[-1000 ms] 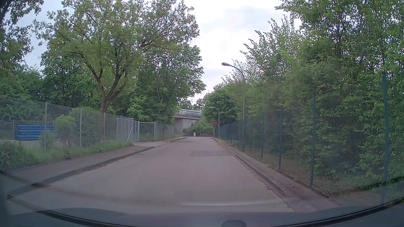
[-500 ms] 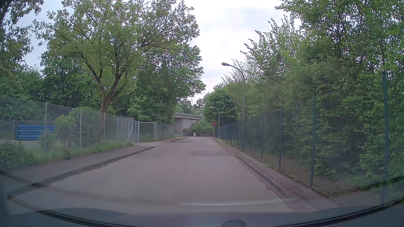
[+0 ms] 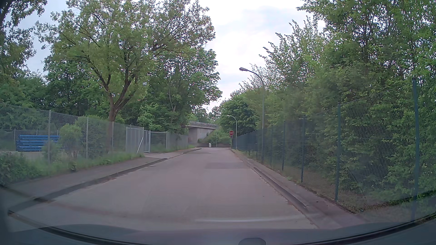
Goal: Follow the waypoints while adhering to traffic rules and regulations
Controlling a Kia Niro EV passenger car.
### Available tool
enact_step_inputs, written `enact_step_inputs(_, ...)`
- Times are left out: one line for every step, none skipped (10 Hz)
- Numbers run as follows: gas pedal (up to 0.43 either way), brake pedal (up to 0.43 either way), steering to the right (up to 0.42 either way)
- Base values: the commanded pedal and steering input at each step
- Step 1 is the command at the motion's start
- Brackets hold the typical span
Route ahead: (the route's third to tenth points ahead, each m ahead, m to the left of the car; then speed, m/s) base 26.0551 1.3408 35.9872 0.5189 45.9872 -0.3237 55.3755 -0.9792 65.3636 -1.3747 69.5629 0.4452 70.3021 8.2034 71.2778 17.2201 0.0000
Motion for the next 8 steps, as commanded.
enact_step_inputs(0.000,0.402,-0.060)
enact_step_inputs(0.000,0.402,-0.060)
enact_step_inputs(0.000,0.402,-0.060)
enact_step_inputs(0.000,0.402,-0.060)
enact_step_inputs(0.000,0.402,-0.060)
enact_step_inputs(0.000,0.402,-0.060)
enact_step_inputs(0.000,0.402,-0.060)
enact_step_inputs(0.000,0.402,-0.060)
